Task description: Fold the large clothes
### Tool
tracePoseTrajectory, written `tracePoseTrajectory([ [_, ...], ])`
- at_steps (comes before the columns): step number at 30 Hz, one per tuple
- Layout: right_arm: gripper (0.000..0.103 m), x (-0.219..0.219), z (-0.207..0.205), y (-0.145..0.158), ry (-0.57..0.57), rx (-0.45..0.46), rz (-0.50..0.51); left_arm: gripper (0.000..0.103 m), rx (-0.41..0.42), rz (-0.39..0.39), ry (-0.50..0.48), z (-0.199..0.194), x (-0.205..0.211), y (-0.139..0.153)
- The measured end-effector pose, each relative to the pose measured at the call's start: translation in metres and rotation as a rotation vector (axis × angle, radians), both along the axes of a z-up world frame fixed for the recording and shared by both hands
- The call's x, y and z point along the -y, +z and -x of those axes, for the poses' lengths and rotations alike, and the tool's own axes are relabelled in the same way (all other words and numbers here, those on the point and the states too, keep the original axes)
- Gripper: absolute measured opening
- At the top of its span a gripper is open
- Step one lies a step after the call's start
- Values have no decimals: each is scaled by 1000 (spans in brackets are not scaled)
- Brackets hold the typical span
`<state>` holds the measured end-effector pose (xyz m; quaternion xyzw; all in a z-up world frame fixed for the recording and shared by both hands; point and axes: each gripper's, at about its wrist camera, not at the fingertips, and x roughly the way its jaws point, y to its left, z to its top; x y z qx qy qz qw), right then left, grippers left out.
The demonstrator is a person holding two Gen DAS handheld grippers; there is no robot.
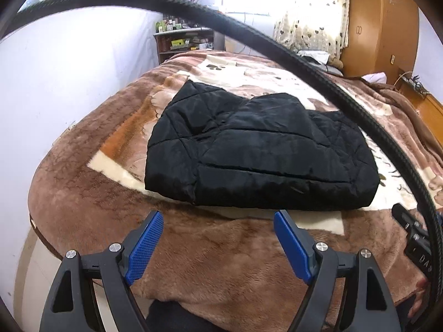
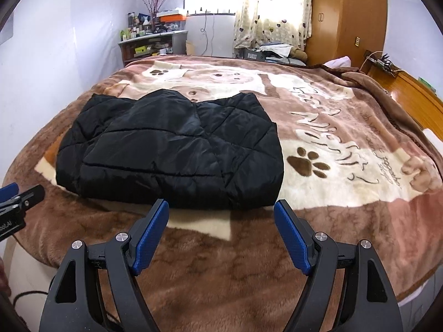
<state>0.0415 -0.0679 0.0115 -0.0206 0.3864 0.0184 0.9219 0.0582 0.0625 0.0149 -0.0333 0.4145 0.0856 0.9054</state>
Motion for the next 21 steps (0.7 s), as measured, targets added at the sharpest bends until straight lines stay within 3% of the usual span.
tracePoseTrajectory([
  [6, 78, -2, 15, 3, 7, 4, 6, 82, 4, 27, -15, 15, 16, 2],
  [16, 78, 1, 25, 3, -2, 5, -5, 82, 26, -85, -24, 30, 38, 6],
  [21, 78, 2, 29, 2, -9, 2, -11, 82, 30, -30, -33, 35, 38, 6],
])
